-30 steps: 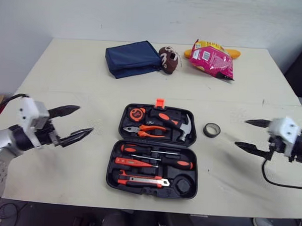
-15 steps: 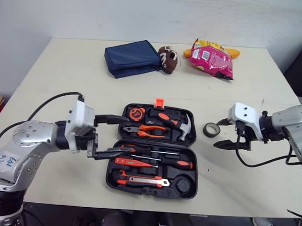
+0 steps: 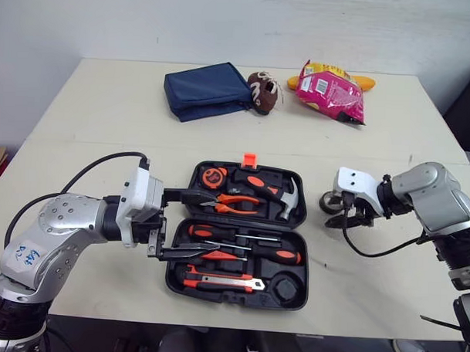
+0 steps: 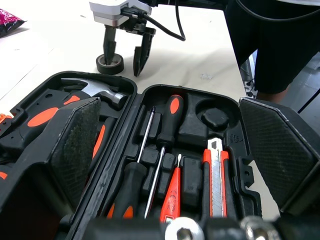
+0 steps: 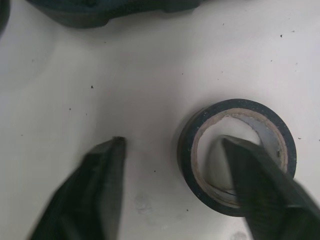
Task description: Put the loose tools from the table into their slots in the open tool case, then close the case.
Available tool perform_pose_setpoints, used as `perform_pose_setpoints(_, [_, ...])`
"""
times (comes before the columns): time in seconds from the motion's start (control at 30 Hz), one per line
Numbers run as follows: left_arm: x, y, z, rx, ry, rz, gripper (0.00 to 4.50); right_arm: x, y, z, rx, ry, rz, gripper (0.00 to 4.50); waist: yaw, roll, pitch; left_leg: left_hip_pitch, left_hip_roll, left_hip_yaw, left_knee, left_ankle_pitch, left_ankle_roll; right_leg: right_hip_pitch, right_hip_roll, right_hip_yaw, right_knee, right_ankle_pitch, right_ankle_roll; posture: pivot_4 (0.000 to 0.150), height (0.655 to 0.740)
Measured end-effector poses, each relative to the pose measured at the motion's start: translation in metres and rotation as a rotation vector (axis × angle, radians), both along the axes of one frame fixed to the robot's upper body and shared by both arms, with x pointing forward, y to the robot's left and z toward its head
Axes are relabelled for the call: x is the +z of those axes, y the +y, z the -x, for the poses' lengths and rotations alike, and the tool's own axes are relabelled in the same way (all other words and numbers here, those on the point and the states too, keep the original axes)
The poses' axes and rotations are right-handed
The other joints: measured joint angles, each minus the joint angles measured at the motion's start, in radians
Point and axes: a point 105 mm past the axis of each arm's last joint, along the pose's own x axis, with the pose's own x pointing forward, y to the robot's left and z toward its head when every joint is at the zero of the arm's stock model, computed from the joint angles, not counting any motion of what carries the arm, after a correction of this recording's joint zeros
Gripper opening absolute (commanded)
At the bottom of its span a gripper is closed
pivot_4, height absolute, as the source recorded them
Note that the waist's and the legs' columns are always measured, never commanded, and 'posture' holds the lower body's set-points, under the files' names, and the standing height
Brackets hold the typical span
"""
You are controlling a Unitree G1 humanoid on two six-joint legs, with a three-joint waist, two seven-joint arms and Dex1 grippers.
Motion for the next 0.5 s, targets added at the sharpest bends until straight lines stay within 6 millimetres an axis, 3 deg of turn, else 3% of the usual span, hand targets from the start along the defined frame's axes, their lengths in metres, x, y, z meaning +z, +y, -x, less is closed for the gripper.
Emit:
perform_pose_setpoints(0.1, [0.000,0.000,0.000,0.003,0.000,0.000,4.50,0.001,-0.001,-0.001,0.000,-0.005,0.006,0.03,0.000,0.000,0.000,0.000,0.000,0.000,0.001,0.000,0.000,0.000,0.000,0.000,0.001,0.000,0.000,0.150,0.7400])
perform_pose_setpoints(0.3, [-0.001,0.000,0.000,0.001,-0.013,-0.001,4.50,0.005,0.000,0.001,0.028,-0.006,-0.008,0.03,0.000,0.000,0.000,0.000,0.000,0.000,0.001,0.000,0.000,0.000,0.000,0.000,0.001,0.000,0.000,0.150,0.7400])
perform_pose_setpoints(0.43, [-0.005,0.001,0.006,-0.030,-0.061,-0.017,4.50,0.038,0.003,0.010,0.116,-0.062,-0.122,0.03,0.000,0.001,0.001,0.000,0.000,0.000,0.000,0.000,0.000,0.000,0.000,0.000,0.000,0.000,0.000,0.150,0.7400])
perform_pose_setpoints(0.5, [-0.008,0.002,0.012,-0.062,-0.057,-0.029,4.50,0.058,0.014,0.030,0.225,-0.058,-0.189,0.03,0.003,0.001,0.001,0.000,0.001,-0.001,0.000,0.000,0.000,0.000,0.001,-0.001,0.000,0.000,0.000,0.150,0.7400])
